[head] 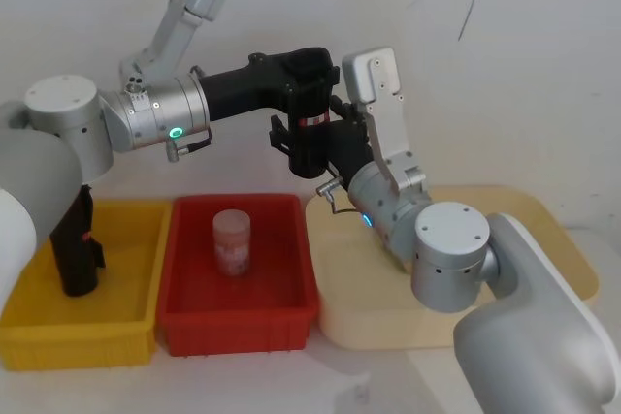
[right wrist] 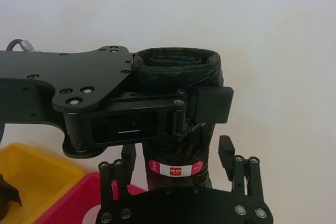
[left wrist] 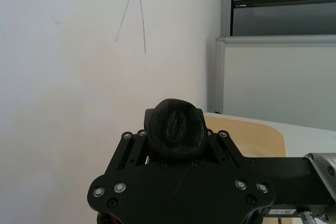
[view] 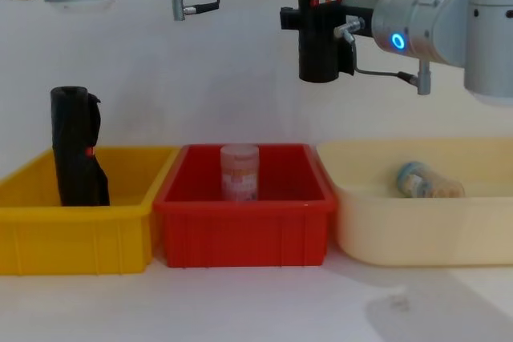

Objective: Pick up the garbage bag with the one hand and transfer it to the other hand.

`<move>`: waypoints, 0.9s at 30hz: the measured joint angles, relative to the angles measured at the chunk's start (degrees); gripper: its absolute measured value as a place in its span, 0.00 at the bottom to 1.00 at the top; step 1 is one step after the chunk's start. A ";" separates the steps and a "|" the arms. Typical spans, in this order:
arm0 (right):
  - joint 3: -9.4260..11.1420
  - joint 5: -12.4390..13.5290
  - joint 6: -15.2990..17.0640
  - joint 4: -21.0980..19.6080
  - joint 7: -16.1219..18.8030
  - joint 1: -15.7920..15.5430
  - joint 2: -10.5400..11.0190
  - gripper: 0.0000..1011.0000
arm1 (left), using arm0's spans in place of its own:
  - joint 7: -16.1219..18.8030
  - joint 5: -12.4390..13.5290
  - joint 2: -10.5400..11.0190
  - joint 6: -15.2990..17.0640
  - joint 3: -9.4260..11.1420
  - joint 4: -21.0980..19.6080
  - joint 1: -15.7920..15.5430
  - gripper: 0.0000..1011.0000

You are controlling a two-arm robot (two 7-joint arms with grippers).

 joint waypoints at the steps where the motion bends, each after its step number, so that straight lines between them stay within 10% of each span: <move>1: 0.00 0.00 0.00 0.00 0.00 0.00 0.00 0.95 | 0.00 0.00 0.00 0.00 0.00 -0.01 0.00 0.38; 16: 0.00 -0.21 0.28 0.82 0.26 0.41 -0.30 0.54 | 0.00 0.00 0.00 0.00 0.00 0.00 0.00 0.38; 27: 0.01 -0.27 0.31 1.01 0.33 0.50 -0.36 0.53 | 0.01 0.00 0.00 0.00 0.01 -0.01 0.00 0.38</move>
